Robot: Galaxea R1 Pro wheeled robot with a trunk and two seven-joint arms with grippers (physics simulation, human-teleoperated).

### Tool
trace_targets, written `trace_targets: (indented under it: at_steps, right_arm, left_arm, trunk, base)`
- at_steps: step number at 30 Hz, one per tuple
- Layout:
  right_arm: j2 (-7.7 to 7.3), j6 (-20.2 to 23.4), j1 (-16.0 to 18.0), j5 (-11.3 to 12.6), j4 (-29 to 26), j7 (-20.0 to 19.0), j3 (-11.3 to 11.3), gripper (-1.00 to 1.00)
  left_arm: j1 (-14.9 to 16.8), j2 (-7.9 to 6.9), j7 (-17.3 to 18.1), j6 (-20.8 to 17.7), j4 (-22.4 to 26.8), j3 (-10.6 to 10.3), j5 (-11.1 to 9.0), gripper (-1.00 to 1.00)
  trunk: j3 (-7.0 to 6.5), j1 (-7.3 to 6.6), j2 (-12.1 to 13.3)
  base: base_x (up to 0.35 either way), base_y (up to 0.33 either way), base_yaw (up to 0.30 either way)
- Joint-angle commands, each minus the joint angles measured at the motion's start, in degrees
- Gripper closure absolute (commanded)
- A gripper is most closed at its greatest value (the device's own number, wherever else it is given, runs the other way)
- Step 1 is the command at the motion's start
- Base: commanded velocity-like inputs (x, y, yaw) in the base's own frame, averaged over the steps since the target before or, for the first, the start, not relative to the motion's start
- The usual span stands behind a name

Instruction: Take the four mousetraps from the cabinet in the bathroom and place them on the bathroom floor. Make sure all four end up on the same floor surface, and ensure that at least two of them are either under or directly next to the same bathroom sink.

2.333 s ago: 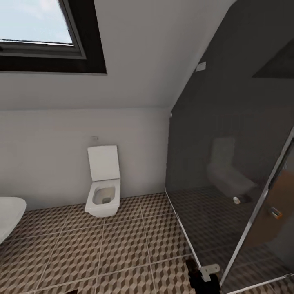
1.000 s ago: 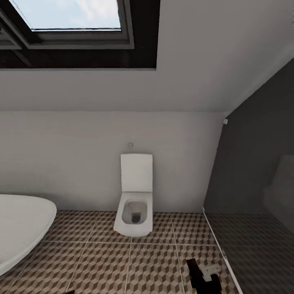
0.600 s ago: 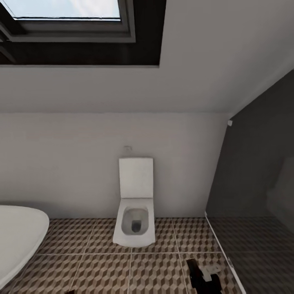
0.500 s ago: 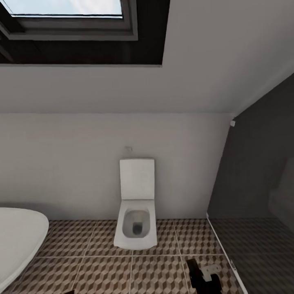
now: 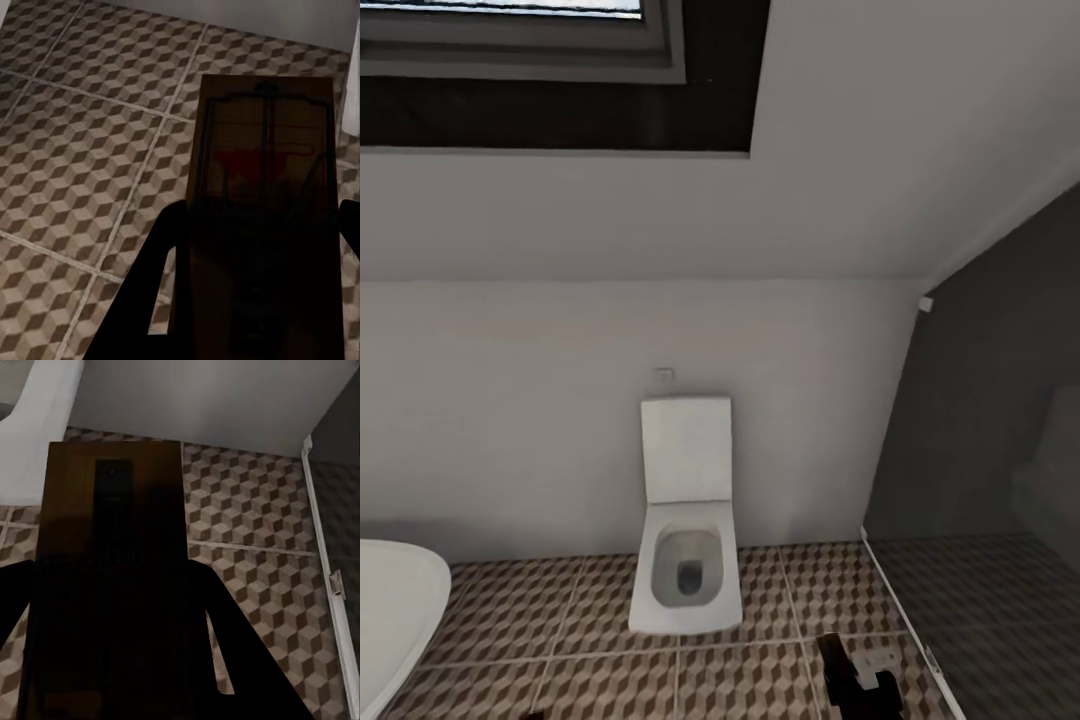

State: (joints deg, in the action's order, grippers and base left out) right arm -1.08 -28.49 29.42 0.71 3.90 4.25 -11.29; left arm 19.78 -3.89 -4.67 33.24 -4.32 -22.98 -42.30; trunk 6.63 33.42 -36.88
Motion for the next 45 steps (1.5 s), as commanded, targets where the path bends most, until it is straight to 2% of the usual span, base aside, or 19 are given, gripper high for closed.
trace_targets:
  at_steps: [1,18,36,45]
  right_arm:
    - [0.03,-0.3,0.1,0.3,0.2,0.1,-0.5,1.0]
    - [0.03,-0.3,0.1,0.3,0.2,0.1,-0.5,1.0]
    - [0.03,-0.3,0.1,-0.1,0.2,0.1,-0.6,1.0]
    - [0.03,-0.2,0.1,-0.2,0.1,0.1,-0.7,1.0]
  left_arm:
    - [0.1,0.03,-0.5,0.2,-0.2,-0.3,0.4,1.0]
    - [0.1,0.11,-0.5,0.3,-0.2,-0.4,0.5,1.0]
    - [0.1,0.11,-0.5,0.3,-0.2,-0.4,0.5,1.0]
    - [0.1,0.05,-0.5,0.2,-0.1,-0.3,0.4,1.0]
  trunk:
    - [0.1,0.05,-0.1]
    - [0.1,0.05,-0.1]
    - [0.1,0.05,-0.1]
    - [0.1,0.05,-0.1]
  base:
    - [0.307,0.001,0.051]
    - [0.05,0.0,0.067]
    - [0.002,0.0,0.005]
    - [0.263,0.0,0.0]
